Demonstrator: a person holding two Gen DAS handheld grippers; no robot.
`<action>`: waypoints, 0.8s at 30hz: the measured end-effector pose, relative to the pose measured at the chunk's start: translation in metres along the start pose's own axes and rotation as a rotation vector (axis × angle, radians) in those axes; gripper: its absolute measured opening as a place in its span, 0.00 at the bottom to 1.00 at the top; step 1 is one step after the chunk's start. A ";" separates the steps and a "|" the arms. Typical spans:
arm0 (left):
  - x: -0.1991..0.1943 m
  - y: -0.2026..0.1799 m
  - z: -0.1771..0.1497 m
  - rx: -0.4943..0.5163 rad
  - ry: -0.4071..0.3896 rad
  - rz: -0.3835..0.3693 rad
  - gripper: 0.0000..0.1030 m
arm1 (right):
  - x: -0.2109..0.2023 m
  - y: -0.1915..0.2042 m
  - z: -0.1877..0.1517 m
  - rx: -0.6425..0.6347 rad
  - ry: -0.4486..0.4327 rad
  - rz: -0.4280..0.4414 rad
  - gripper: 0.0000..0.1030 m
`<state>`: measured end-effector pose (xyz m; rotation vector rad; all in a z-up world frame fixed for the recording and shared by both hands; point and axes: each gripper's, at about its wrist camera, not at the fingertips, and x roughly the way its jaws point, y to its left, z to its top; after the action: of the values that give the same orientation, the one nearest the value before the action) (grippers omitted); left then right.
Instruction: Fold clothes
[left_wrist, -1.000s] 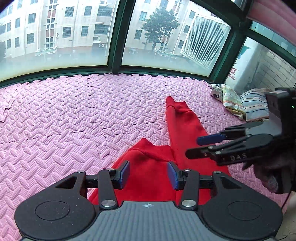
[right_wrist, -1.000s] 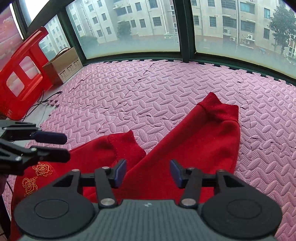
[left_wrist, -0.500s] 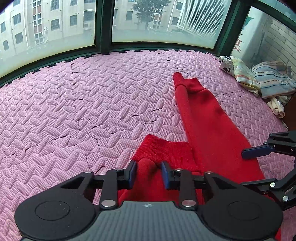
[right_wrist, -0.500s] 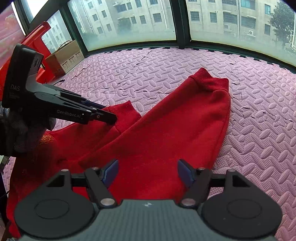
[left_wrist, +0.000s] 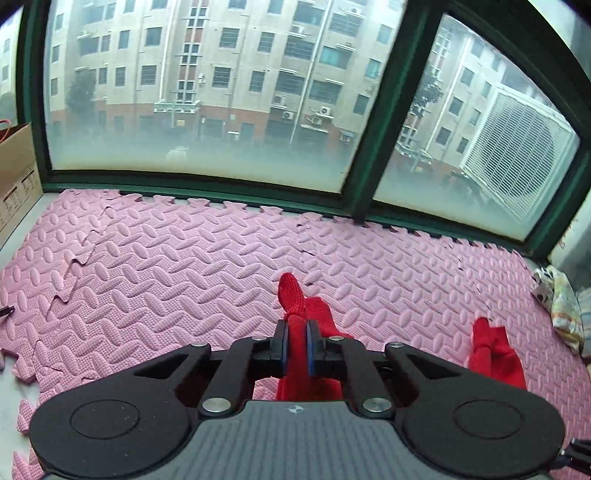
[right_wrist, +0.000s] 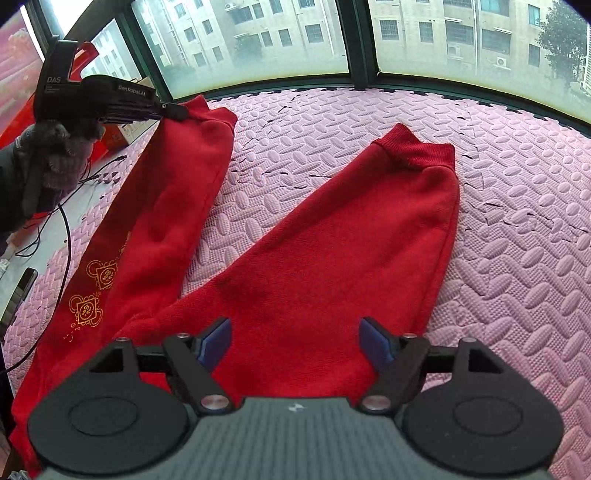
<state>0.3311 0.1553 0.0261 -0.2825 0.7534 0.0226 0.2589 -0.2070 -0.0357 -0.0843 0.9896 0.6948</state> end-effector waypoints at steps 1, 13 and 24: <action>0.004 0.009 0.002 -0.032 -0.001 0.007 0.10 | 0.000 0.000 0.000 -0.002 0.000 0.000 0.76; 0.013 0.010 -0.008 0.107 0.033 0.042 0.22 | 0.000 -0.004 0.014 -0.029 -0.034 -0.028 0.78; 0.059 -0.027 -0.029 0.171 0.140 -0.055 0.18 | 0.023 -0.021 0.060 -0.074 -0.085 -0.084 0.78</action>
<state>0.3584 0.1167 -0.0276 -0.1425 0.8802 -0.1146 0.3232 -0.1897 -0.0252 -0.1589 0.8746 0.6529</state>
